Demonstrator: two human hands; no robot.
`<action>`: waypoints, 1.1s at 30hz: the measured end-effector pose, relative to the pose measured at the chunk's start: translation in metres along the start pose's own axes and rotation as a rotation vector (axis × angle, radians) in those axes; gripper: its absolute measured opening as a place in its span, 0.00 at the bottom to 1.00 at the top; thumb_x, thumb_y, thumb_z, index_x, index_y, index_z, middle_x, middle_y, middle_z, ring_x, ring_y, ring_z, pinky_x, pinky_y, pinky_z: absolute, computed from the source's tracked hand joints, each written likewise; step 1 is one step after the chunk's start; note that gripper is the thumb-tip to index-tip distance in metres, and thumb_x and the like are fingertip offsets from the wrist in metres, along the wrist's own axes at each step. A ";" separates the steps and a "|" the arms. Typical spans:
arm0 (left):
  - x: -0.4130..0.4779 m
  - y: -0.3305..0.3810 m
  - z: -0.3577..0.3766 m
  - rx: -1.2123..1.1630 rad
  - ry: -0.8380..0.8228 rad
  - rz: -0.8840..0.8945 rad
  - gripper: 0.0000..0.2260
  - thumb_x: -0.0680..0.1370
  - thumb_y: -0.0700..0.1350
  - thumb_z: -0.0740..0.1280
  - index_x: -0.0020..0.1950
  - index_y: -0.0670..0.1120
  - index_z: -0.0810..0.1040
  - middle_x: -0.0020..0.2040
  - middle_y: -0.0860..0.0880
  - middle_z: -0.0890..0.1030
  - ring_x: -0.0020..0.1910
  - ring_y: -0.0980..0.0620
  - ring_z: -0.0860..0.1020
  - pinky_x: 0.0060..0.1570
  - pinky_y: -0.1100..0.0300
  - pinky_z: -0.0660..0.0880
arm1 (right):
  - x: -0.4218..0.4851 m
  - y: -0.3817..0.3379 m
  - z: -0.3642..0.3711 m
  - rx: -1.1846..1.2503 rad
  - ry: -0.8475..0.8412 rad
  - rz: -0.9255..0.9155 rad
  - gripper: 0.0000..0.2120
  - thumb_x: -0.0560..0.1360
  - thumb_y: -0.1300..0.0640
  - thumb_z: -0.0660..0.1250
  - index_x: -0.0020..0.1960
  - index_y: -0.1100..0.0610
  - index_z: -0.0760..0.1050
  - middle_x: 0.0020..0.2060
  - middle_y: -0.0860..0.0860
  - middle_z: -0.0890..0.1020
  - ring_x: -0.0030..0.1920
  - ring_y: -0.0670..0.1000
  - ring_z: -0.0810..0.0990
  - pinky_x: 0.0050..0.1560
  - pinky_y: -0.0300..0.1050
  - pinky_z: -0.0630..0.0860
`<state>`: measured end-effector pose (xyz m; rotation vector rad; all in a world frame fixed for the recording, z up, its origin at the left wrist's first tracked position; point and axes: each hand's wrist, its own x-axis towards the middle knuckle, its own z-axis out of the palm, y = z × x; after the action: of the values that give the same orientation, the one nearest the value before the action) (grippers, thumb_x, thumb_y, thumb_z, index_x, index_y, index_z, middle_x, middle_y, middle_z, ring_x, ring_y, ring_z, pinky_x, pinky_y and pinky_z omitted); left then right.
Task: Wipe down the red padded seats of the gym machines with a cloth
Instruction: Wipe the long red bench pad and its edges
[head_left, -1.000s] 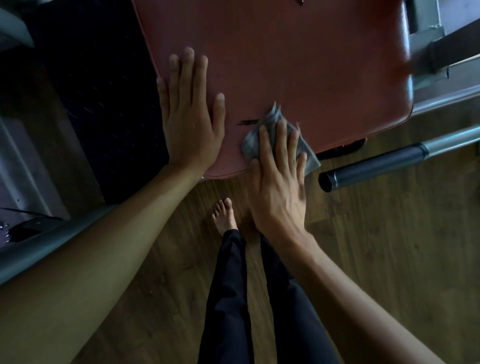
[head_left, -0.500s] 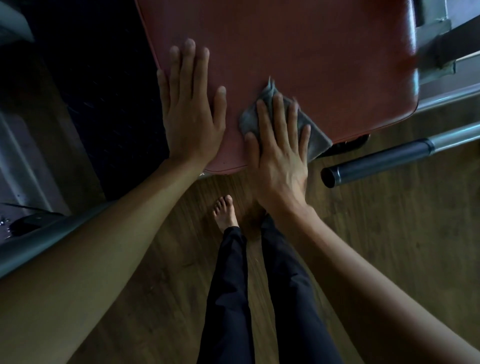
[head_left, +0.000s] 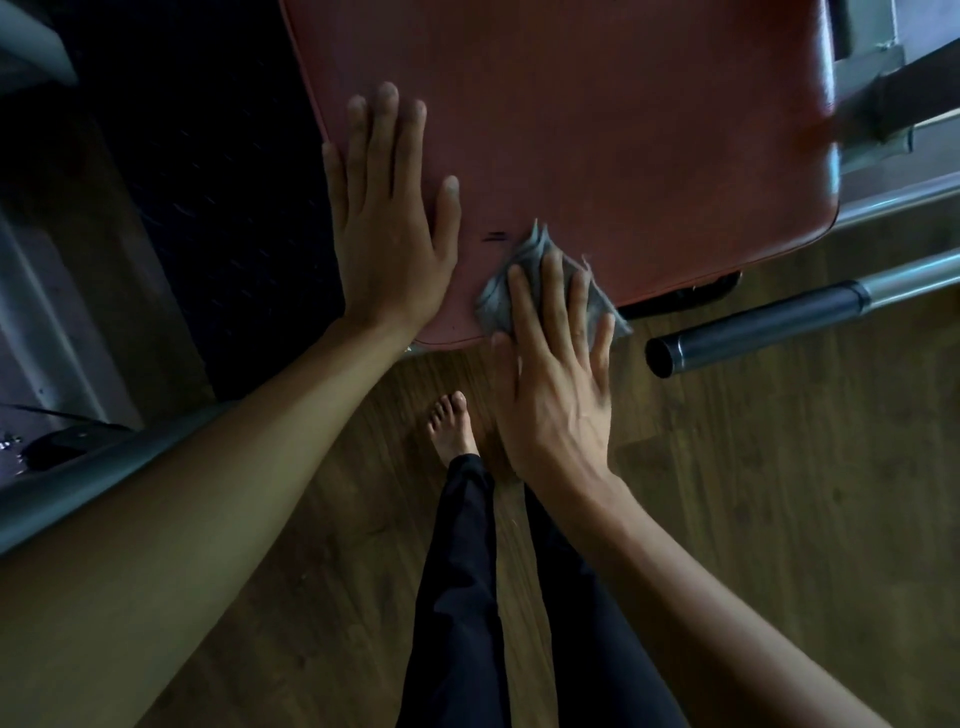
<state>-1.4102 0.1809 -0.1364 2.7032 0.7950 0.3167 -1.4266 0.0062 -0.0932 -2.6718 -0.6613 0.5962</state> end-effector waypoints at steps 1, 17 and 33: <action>0.000 0.000 0.000 -0.003 0.000 0.000 0.25 0.85 0.53 0.53 0.79 0.41 0.62 0.79 0.41 0.61 0.80 0.40 0.56 0.78 0.43 0.50 | -0.001 0.001 0.001 -0.006 -0.004 0.002 0.25 0.85 0.50 0.51 0.81 0.50 0.52 0.81 0.50 0.47 0.80 0.53 0.41 0.79 0.57 0.41; 0.003 -0.013 0.001 -0.134 0.010 0.037 0.21 0.86 0.46 0.53 0.78 0.43 0.65 0.79 0.41 0.63 0.79 0.40 0.58 0.78 0.43 0.48 | 0.027 -0.012 -0.003 0.049 -0.020 -0.015 0.25 0.85 0.46 0.49 0.81 0.47 0.50 0.81 0.50 0.45 0.80 0.51 0.38 0.78 0.54 0.36; 0.003 -0.014 0.001 -0.198 0.017 0.037 0.20 0.85 0.44 0.55 0.77 0.41 0.66 0.78 0.40 0.65 0.78 0.38 0.59 0.77 0.43 0.49 | 0.037 -0.019 -0.002 0.048 -0.062 -0.017 0.25 0.85 0.45 0.47 0.81 0.46 0.49 0.81 0.49 0.44 0.79 0.51 0.37 0.76 0.52 0.33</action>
<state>-1.4144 0.1929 -0.1420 2.5352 0.6804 0.4049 -1.4028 0.0401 -0.0952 -2.6100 -0.6778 0.6837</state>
